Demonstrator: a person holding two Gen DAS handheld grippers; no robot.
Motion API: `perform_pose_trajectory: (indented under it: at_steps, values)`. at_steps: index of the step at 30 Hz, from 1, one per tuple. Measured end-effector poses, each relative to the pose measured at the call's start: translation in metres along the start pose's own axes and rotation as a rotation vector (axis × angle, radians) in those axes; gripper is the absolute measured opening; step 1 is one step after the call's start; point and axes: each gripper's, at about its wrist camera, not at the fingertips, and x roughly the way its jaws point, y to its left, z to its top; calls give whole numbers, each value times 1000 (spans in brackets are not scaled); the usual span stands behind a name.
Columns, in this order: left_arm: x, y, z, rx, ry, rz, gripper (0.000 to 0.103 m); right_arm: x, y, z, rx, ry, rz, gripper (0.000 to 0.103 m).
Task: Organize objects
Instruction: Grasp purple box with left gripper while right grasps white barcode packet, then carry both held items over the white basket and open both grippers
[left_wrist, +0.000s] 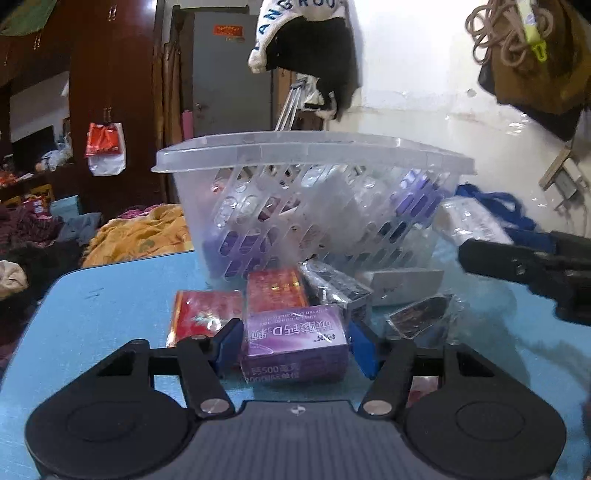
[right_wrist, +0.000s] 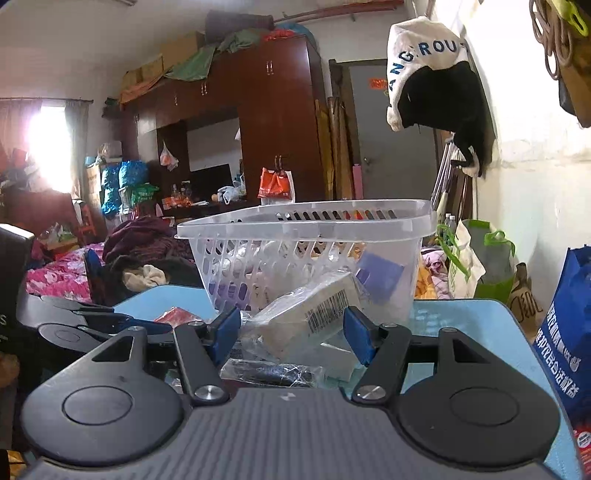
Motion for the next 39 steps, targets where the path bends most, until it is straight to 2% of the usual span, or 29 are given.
perform_pose_trajectory:
  at_steps: [3, 10, 14, 26, 32, 35, 39]
  values:
    - [-10, 3, -1, -20, -55, -22, 65, 0, 0, 0, 1, 2, -2, 59]
    - [-28, 17, -5, -102, -189, -60, 65, 0, 0, 0, -6, 4, -1, 58]
    - [-32, 24, -4, -131, -219, -84, 65, -1, 1, 0, -13, -3, 3, 57]
    - [-41, 24, -7, -124, -288, -99, 65, -11, 8, -1, -32, -62, 17, 56]
    - [-52, 32, -6, -161, -340, -116, 65, -24, 15, 4, -39, -112, 32, 55]
    - [-67, 34, 5, -176, -386, -148, 65, -36, 19, 17, -39, -156, 48, 55]
    - [-73, 32, 52, -161, -415, -185, 65, -32, 22, 54, -56, -181, 57, 55]
